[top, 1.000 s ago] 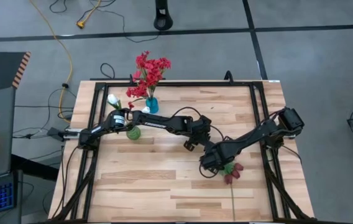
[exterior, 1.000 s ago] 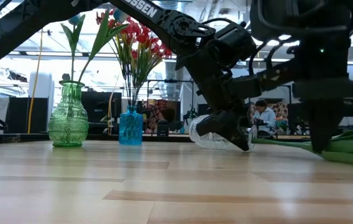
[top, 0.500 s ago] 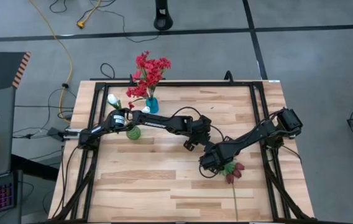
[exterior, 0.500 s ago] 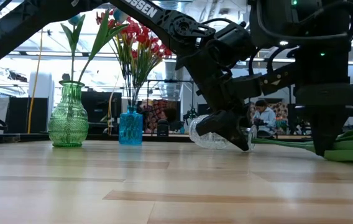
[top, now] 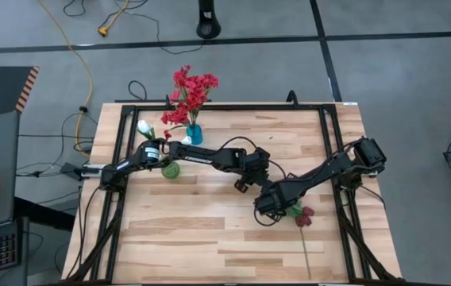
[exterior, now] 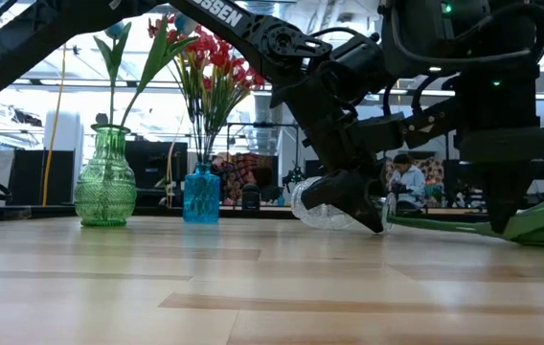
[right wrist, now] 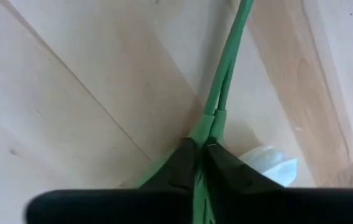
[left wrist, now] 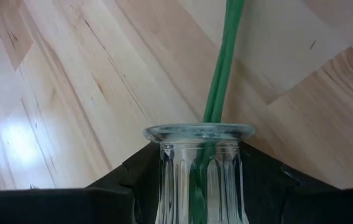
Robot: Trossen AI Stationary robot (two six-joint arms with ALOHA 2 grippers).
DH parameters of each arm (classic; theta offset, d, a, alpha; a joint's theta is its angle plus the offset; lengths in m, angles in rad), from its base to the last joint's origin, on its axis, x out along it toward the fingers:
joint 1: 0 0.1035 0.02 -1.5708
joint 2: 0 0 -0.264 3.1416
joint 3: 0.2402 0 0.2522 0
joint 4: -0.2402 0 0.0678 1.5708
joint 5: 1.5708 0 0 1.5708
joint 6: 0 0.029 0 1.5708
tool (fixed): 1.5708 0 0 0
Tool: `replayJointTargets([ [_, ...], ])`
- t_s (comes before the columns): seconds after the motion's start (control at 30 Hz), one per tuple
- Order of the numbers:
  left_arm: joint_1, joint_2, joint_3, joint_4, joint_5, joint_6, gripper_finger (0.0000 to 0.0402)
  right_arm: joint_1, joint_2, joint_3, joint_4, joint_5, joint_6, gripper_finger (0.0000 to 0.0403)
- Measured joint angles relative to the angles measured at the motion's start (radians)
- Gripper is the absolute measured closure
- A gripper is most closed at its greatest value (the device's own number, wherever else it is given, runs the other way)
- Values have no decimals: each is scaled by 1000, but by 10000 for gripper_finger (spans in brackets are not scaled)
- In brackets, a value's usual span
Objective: Sort flowers into vase by color
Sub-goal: Adjust the transparent vase by standing it upright on the table
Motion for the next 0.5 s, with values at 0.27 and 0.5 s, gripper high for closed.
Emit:
replayJointTargets([
  [0.27,0,-1,0,6,39,-41,237,-1,-21,5,-15,-1,-15,381],
  [0.5,0,-10,0,8,82,-75,250,-1,-64,45,-75,2,-44,380],
])
